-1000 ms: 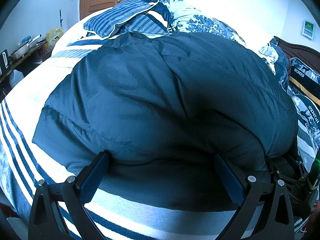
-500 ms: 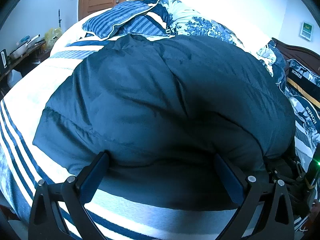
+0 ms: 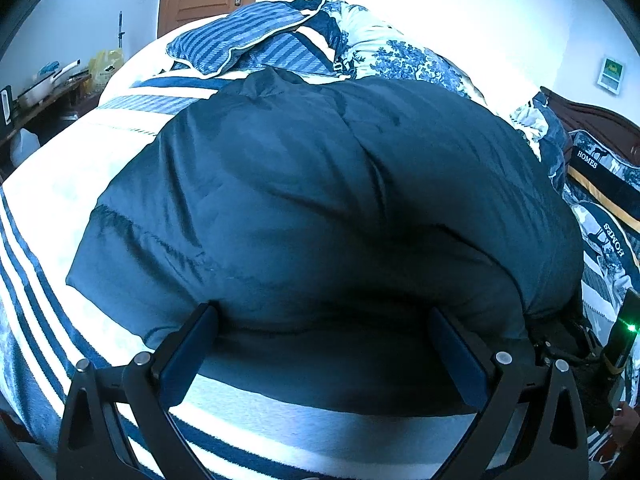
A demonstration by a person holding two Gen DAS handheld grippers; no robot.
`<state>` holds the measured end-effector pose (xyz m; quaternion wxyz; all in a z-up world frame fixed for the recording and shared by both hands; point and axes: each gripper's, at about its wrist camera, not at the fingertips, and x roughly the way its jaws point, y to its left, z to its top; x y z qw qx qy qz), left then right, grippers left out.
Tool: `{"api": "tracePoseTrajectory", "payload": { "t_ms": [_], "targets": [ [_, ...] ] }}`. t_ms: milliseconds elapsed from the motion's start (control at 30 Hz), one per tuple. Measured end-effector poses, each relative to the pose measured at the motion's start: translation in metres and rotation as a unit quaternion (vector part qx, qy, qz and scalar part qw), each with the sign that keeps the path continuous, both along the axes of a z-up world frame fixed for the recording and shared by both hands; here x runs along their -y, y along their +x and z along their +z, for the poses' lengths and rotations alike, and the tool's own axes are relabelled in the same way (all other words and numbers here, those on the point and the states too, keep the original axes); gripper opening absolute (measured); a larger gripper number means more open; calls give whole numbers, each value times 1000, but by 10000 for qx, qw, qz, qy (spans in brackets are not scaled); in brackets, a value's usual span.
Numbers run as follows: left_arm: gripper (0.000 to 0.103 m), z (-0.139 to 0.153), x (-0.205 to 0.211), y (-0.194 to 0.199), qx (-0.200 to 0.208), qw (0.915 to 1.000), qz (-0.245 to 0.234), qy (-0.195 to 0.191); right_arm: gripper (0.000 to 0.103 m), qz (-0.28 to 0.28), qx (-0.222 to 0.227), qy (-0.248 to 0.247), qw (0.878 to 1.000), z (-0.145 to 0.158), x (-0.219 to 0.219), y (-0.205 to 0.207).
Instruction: Fold large clothes
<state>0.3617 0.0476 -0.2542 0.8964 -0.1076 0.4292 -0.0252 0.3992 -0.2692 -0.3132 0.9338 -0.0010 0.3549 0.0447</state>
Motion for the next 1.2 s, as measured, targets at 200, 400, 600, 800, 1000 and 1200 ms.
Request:
{"api": "tracePoseTrajectory", "payload": {
  "t_ms": [200,400,600,800,1000,1200],
  "targets": [
    [103,2,4,-2,-5,9999,-104,95,103,-1,-1,1,10000,0,0,0],
    [103,14,8,-7,-30,9990,-394,218,103,-2,-3,2,10000,0,0,0],
    [103,40,32,-19,371,9932,-844,704,103,-2,-4,2,10000,0,0,0],
    [103,44,59,-23,455,9887,-1155,836,103,-4,-5,2,10000,0,0,-1],
    [103,33,62,-24,334,9885,-1210,839,103,-4,-7,4,10000,0,0,-1],
    [103,36,55,-27,322,9896,-1162,789,103,-5,-8,3,10000,0,0,0]
  ]
}}
